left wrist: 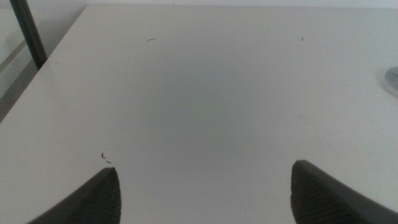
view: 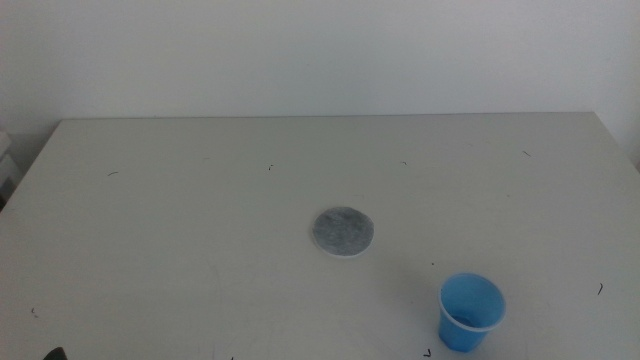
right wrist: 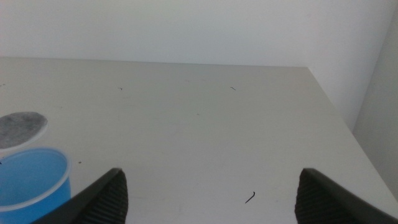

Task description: Place an empty cup on a cup mat.

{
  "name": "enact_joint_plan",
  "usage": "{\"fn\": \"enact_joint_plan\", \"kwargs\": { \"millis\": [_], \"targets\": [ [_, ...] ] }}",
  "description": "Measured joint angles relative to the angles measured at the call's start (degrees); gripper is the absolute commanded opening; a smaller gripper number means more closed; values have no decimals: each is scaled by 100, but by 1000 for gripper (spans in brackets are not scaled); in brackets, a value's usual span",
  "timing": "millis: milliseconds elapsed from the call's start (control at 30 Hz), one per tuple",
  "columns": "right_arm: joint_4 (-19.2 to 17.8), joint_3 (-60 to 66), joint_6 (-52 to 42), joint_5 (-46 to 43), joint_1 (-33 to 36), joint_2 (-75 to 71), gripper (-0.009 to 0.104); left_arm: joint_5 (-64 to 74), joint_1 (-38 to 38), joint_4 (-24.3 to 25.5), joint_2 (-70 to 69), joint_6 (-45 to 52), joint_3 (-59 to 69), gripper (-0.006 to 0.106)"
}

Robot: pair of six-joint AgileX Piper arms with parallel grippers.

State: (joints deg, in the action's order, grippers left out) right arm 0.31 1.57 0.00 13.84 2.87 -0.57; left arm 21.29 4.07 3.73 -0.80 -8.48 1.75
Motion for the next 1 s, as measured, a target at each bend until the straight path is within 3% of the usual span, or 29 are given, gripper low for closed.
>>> {"fn": "enact_joint_plan", "kwargs": {
  "millis": [400, 1000],
  "targets": [
    [-31, -967, 52, 555, 0, 27, 92, 0, 0, 0, 0, 0, 0, 105],
    [17, -4295, 1108, 3607, 0, 2514, 92, 0, 0, 0, 0, 0, 0, 105]
  ]
}}
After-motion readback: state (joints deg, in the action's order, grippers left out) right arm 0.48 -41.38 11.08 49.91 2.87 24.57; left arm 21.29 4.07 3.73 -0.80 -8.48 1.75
